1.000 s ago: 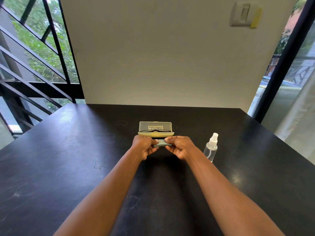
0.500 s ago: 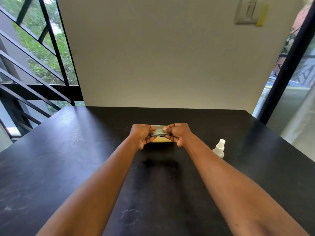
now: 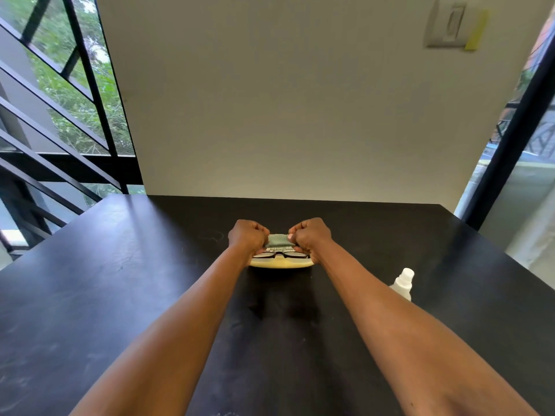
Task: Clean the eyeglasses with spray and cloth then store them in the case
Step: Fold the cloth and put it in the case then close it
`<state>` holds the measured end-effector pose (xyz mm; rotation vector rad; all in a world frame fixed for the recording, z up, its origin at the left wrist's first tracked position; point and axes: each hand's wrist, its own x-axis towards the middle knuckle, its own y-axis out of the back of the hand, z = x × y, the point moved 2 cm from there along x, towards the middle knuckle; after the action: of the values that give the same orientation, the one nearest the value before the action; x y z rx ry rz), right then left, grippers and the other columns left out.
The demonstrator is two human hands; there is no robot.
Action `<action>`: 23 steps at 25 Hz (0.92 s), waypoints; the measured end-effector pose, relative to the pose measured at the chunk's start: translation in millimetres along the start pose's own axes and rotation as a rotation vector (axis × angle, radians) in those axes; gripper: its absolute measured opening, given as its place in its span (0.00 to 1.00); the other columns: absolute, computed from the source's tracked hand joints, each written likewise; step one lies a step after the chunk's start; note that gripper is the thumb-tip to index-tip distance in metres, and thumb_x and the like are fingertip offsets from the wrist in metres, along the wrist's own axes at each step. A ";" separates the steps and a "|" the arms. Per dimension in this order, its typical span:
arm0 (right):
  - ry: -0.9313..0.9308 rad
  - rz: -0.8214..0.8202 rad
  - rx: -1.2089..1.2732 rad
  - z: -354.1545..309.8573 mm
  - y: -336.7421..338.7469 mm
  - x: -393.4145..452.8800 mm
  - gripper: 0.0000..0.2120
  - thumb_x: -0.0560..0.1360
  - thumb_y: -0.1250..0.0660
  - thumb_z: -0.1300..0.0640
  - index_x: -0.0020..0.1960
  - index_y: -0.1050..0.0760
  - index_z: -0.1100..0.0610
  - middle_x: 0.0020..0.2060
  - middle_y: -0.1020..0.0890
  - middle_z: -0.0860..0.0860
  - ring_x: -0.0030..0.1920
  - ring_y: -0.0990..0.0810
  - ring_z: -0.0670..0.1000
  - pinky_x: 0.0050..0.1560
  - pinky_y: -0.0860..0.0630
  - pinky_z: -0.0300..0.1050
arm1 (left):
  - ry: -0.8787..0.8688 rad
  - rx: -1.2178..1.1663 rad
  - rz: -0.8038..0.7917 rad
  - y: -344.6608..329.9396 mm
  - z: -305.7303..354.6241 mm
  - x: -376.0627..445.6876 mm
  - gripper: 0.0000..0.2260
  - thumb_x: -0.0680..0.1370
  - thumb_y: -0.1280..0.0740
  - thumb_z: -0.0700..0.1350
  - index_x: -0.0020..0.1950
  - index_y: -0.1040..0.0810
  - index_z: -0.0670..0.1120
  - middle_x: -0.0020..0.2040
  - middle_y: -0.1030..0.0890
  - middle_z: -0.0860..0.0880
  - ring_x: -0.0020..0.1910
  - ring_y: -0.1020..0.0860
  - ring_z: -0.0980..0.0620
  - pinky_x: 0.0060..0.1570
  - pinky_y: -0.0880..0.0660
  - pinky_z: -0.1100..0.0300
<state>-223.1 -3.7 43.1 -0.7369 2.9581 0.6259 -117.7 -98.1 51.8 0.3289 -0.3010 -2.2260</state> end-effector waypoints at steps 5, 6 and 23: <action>0.066 0.045 -0.242 14.7 -8.4 2.1 0.05 0.73 0.33 0.64 0.44 0.18 0.63 0.45 0.17 0.57 0.48 0.19 0.55 0.51 0.20 0.51 | -0.056 0.171 0.034 -7.4 -10.8 5.0 0.06 0.74 0.34 0.35 0.39 0.21 0.40 0.43 0.19 0.40 0.42 0.19 0.45 0.48 0.20 0.51; 0.071 0.039 -0.266 17.4 -8.7 1.4 0.05 0.73 0.33 0.63 0.45 0.19 0.63 0.46 0.17 0.57 0.48 0.19 0.55 0.51 0.20 0.51 | -0.060 0.187 0.032 -8.3 -12.8 5.1 0.05 0.75 0.35 0.36 0.41 0.20 0.39 0.45 0.19 0.39 0.44 0.19 0.43 0.48 0.20 0.49; 0.160 -0.015 -0.251 23.3 -1.9 -13.6 0.07 0.68 0.33 0.65 0.33 0.26 0.57 0.33 0.22 0.53 0.38 0.23 0.50 0.42 0.22 0.49 | -0.009 0.112 -0.005 -6.9 -31.9 -1.3 0.04 0.73 0.32 0.37 0.38 0.21 0.41 0.38 0.20 0.45 0.28 0.25 0.55 0.28 0.27 0.65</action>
<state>-211.7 9.9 22.7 -0.8635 3.0471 0.9959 -111.2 -96.2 19.9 0.3804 -0.4305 -2.2212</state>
